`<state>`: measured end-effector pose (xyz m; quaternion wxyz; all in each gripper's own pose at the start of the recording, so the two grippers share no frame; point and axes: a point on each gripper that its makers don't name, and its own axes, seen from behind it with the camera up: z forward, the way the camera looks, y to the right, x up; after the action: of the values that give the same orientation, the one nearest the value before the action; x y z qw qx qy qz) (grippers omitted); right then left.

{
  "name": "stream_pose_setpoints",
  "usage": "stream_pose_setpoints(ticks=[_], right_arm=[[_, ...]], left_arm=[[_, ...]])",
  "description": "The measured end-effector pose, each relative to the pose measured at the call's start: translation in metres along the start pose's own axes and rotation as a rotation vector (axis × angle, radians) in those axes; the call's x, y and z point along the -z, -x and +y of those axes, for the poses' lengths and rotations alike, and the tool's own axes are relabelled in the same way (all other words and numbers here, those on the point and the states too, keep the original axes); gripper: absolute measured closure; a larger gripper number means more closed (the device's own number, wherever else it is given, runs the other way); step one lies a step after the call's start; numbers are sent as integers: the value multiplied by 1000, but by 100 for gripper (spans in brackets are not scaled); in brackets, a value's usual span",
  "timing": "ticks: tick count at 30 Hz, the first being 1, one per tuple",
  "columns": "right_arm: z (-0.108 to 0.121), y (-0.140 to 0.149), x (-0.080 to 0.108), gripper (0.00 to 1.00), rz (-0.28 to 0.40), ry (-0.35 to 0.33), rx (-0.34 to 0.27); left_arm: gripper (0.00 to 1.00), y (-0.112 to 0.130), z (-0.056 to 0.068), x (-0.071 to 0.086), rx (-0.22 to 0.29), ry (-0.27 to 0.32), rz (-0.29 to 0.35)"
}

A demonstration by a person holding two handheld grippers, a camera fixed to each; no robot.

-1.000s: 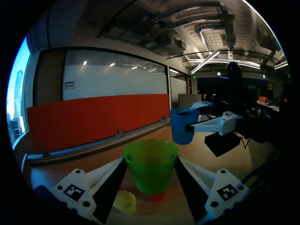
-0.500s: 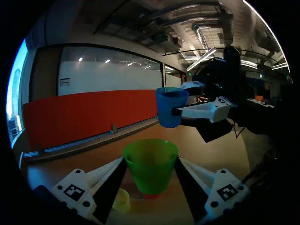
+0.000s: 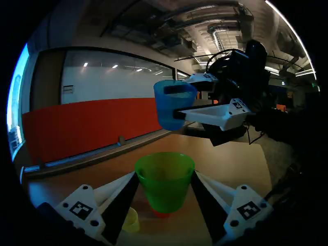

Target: Pour water

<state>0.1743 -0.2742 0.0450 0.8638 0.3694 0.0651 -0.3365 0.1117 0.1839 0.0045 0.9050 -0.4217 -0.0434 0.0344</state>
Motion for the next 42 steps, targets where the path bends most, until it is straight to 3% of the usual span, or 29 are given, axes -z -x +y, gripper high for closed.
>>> stream_pose_setpoints(ticks=[19, 42], right_arm=[[7, -15, -18, 11, -20, 7, 265], [6, -23, -27, 11, -31, 6, 486]], left_arm=[[15, -8, 8, -7, -2, 8, 24], [14, -12, 13, -8, -7, 19, 28]])
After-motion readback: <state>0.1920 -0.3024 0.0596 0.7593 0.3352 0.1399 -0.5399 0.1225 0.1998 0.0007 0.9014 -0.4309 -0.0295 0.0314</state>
